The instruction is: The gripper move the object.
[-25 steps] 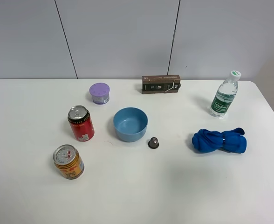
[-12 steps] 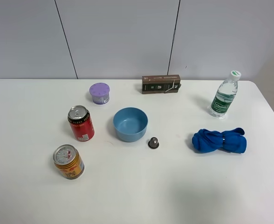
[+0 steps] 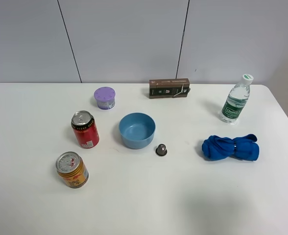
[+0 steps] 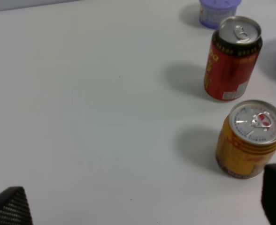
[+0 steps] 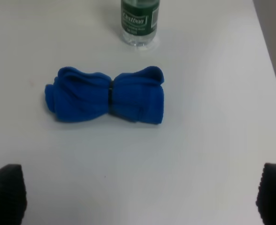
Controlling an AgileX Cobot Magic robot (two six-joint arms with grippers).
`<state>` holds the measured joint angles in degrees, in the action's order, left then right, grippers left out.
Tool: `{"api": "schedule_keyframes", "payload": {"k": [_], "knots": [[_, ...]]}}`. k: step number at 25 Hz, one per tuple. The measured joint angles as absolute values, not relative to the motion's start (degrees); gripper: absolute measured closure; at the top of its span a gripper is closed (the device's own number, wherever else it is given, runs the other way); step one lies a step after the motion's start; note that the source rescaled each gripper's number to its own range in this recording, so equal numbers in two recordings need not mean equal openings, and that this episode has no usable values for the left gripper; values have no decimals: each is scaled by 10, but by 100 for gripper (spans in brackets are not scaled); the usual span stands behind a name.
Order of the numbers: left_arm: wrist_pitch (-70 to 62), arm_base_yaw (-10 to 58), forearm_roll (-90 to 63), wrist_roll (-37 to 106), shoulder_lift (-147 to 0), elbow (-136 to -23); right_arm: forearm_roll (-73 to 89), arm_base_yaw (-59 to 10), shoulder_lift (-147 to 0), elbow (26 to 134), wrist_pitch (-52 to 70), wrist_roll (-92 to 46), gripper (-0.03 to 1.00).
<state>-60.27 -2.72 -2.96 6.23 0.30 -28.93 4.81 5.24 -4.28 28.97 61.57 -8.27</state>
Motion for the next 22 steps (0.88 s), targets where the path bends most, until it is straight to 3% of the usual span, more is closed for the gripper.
{"api": "schedule_keyframes", "payload": {"k": [22], "knots": [[-603,-27,-30,62,3,-289,42,52,2,290,616,-78,-2]]}}
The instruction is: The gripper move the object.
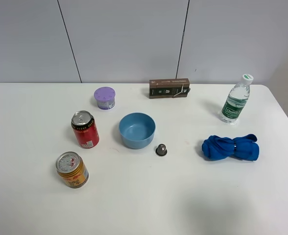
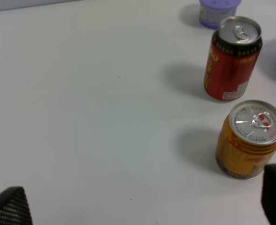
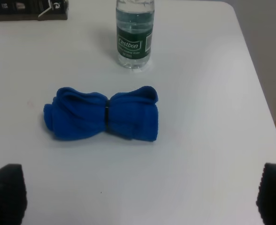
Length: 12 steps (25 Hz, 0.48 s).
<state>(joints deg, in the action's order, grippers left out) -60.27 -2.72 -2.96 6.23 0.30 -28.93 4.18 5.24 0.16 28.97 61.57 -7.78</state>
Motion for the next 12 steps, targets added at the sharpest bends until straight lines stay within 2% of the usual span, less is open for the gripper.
{"api": "schedule_keyframes", "payload": {"k": [12], "knots": [[-603,-27,-30,62,3,-289,42,52,2,290,616,-77,-2]]}}
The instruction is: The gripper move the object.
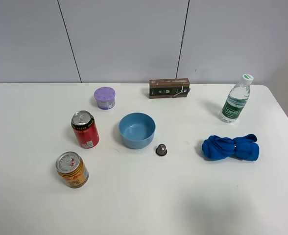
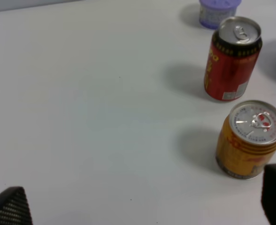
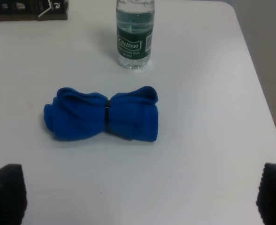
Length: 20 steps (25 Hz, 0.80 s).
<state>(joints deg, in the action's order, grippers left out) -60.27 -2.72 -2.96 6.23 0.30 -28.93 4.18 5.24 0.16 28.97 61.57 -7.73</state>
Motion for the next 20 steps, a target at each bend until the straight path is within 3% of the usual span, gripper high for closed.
{"api": "schedule_keyframes", "payload": {"k": [20], "knots": [[-603,-27,-30,62,3,-289,42,52,2,290,616,-77,-2]]}}
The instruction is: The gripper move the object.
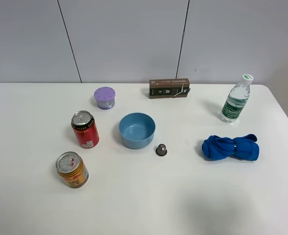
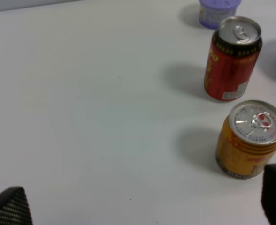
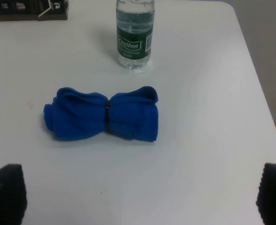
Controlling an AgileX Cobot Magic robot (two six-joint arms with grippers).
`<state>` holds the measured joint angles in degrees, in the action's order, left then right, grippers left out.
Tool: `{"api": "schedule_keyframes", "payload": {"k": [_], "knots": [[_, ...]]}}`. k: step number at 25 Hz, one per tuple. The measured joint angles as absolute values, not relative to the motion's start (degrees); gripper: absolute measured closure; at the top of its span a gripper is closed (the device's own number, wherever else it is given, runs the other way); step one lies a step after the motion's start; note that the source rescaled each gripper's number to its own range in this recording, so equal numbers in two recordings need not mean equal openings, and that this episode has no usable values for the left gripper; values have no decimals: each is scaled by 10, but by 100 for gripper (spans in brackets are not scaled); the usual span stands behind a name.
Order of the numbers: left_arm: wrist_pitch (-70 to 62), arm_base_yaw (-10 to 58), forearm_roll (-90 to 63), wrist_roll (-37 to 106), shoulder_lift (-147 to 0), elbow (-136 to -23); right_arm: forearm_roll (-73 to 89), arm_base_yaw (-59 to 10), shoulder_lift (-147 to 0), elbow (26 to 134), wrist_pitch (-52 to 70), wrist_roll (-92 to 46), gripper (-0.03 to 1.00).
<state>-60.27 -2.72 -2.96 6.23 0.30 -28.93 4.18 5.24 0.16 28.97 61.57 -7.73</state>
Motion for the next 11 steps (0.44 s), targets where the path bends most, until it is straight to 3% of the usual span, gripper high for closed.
{"api": "schedule_keyframes", "payload": {"k": [11], "knots": [[-603,-27,-30,62,3,-289,42,52,2,290,616,-77,-2]]}}
